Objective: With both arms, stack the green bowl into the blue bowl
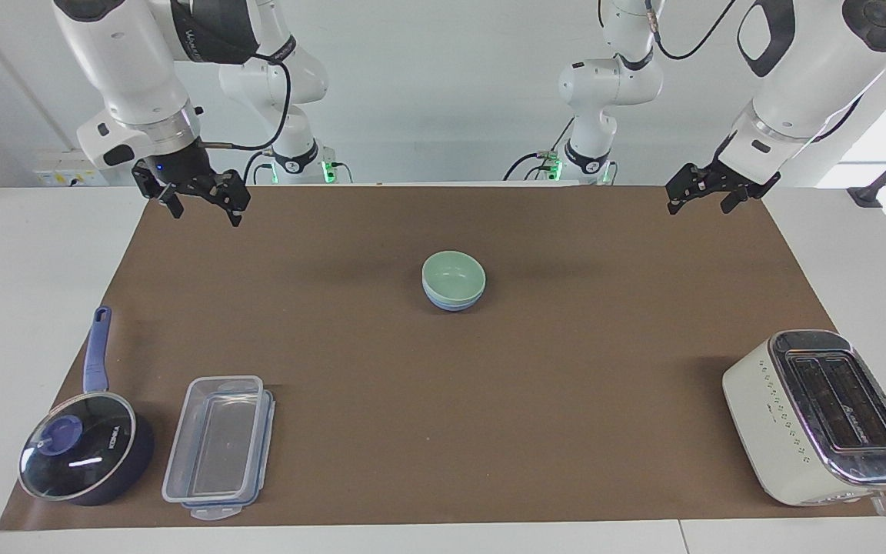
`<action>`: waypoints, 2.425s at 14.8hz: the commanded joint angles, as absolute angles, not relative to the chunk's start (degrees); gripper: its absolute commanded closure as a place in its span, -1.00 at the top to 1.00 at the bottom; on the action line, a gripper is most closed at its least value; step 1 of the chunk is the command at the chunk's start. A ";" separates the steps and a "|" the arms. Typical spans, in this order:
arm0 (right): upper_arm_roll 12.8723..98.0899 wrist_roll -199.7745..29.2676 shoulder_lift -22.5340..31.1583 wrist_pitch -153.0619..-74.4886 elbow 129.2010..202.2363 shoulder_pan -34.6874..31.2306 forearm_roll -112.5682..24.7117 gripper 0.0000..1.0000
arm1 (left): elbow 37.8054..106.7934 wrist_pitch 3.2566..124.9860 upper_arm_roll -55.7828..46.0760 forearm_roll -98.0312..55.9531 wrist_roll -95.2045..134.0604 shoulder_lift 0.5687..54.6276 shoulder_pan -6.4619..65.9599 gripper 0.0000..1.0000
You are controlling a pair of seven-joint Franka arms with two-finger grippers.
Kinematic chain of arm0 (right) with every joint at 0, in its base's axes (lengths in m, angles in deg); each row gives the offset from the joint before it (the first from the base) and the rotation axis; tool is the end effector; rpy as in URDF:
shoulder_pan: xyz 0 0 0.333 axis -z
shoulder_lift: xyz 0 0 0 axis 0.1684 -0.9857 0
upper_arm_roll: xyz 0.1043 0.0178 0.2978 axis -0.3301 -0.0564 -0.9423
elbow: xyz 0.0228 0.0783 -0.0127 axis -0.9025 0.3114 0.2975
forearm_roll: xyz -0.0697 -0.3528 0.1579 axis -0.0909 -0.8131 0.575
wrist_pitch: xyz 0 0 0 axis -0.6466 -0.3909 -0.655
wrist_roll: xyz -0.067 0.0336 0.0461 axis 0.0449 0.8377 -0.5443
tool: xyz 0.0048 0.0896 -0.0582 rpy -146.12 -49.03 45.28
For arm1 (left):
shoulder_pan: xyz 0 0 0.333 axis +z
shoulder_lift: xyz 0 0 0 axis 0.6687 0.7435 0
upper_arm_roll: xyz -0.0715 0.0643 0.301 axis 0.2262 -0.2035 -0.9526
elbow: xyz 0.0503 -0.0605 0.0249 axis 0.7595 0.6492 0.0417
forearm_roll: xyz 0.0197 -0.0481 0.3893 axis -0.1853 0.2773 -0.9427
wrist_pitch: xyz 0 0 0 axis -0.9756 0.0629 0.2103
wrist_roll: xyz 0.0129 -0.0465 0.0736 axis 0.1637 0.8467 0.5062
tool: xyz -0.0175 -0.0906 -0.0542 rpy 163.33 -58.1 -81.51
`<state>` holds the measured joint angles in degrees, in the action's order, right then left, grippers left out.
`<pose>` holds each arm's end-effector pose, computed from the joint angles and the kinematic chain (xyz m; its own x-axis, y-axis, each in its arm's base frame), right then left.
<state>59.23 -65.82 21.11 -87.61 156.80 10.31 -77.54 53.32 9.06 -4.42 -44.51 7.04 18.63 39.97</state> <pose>0.5457 0.0219 0.6035 0.9889 -0.1469 -0.0227 -0.1453 -0.9876 0.0600 0.5427 -0.0552 0.6045 0.9893 -0.0447 -0.1389 -0.0418 -0.9988 0.0241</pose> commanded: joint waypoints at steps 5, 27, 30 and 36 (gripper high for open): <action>59.08 -68.20 21.50 -86.36 155.31 11.10 -74.52 1.00 | 53.01 9.15 -4.37 -45.47 7.24 18.86 40.03 1.00; 62.69 -71.45 21.50 -83.72 154.69 9.78 -76.10 1.00 | 53.01 9.15 -4.37 -45.47 7.24 18.86 40.03 1.00; 62.33 -71.45 21.59 -83.72 154.69 9.96 -76.28 1.00 | 52.93 9.15 -4.37 -45.47 7.24 18.86 40.03 1.00; 57.94 -71.28 22.11 -83.72 154.78 12.95 -76.19 1.00 | 53.01 9.15 -4.37 -45.47 7.24 18.86 40.03 1.00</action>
